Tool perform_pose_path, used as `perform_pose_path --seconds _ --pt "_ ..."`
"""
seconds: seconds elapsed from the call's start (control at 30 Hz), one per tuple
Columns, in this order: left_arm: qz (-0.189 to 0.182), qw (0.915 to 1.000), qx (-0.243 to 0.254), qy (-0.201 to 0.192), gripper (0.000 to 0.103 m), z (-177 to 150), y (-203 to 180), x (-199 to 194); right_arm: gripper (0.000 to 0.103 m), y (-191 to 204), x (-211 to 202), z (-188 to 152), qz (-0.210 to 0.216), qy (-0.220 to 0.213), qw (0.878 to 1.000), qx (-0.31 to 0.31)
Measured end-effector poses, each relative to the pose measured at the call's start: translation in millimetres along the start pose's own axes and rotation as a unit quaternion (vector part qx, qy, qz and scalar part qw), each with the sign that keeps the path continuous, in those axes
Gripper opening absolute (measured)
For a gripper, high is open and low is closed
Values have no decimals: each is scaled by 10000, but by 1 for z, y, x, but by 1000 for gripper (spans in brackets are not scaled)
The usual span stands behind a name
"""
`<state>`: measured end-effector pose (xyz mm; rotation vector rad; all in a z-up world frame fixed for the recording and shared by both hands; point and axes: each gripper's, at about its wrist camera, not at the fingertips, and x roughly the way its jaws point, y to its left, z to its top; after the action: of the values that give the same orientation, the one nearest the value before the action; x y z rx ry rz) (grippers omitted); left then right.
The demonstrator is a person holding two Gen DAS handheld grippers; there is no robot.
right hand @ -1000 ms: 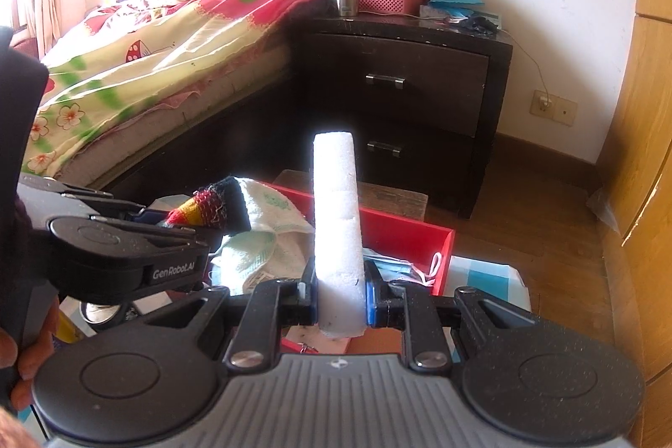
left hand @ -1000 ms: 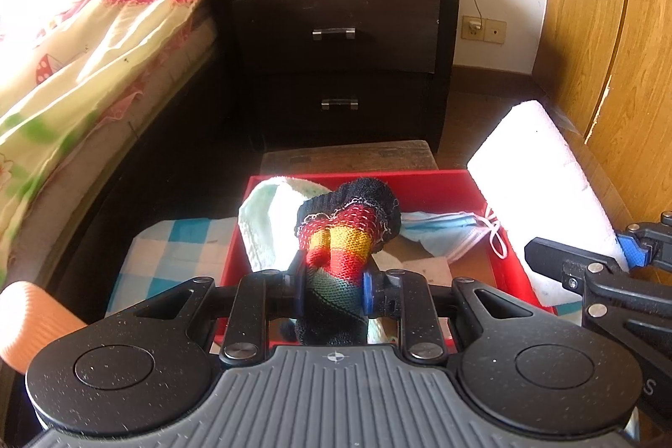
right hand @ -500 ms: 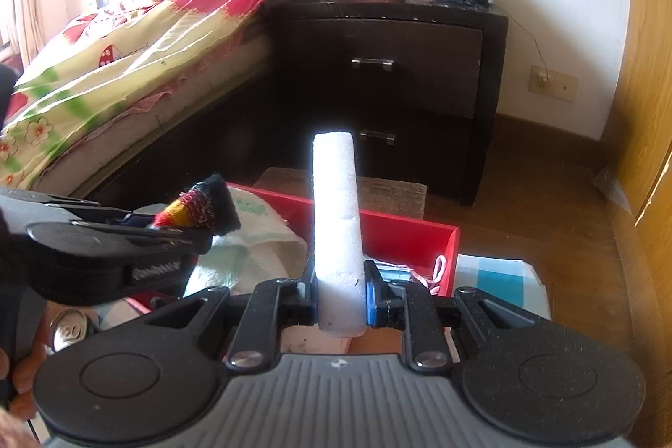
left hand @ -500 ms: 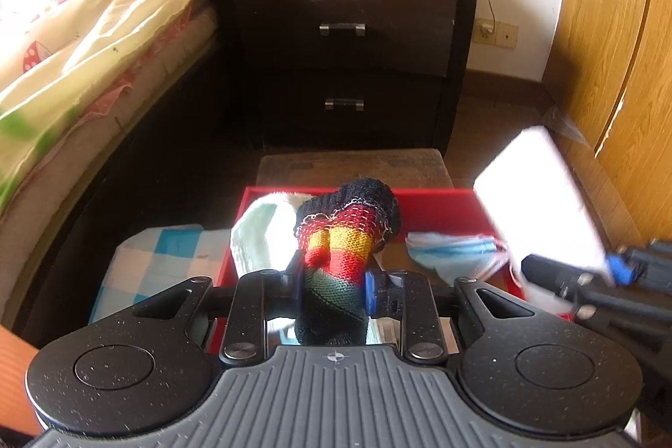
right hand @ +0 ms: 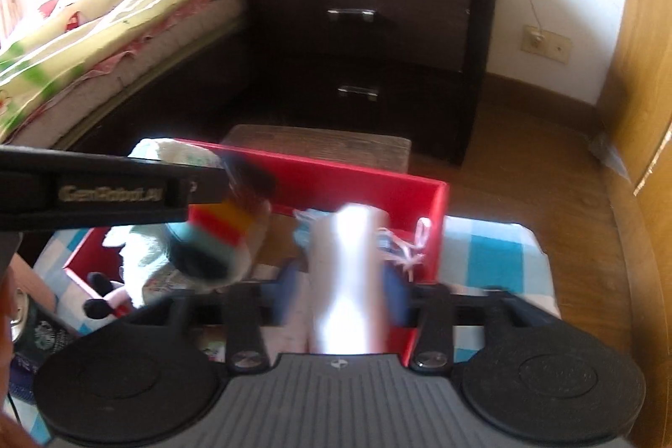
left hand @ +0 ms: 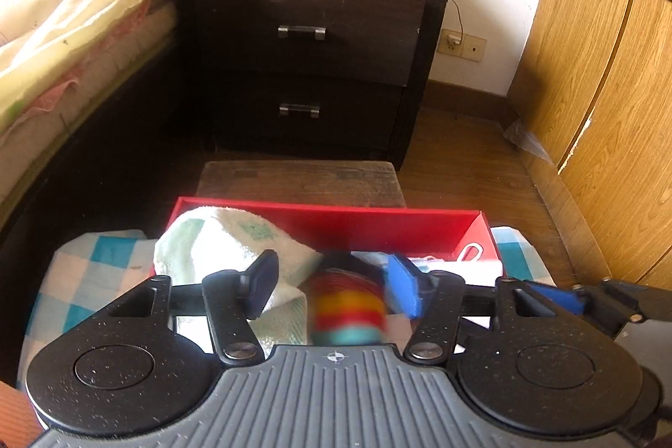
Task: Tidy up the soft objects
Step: 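Open the left gripper to drop the sock while the right gripper releases the foam block into the box, then lower the left gripper onto the pink square towel and close on its edge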
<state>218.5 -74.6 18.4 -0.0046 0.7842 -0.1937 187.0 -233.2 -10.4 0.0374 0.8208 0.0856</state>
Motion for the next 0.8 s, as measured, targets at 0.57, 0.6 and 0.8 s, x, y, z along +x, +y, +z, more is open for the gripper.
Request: perform_pose_path --seconds 0.57,0.6,0.8 --pt "135 9985 228 482 72 -27 -2 -38 45 2 -37 -4 -17 179 9998 -119" --pt "146 9982 252 517 72 -32 -2 -42 45 5 -39 -7 -39 224 9995 -203" --pt "134 9958 256 870 73 -69 3 -62 47 13 -57 -27 -122 464 9978 -466"
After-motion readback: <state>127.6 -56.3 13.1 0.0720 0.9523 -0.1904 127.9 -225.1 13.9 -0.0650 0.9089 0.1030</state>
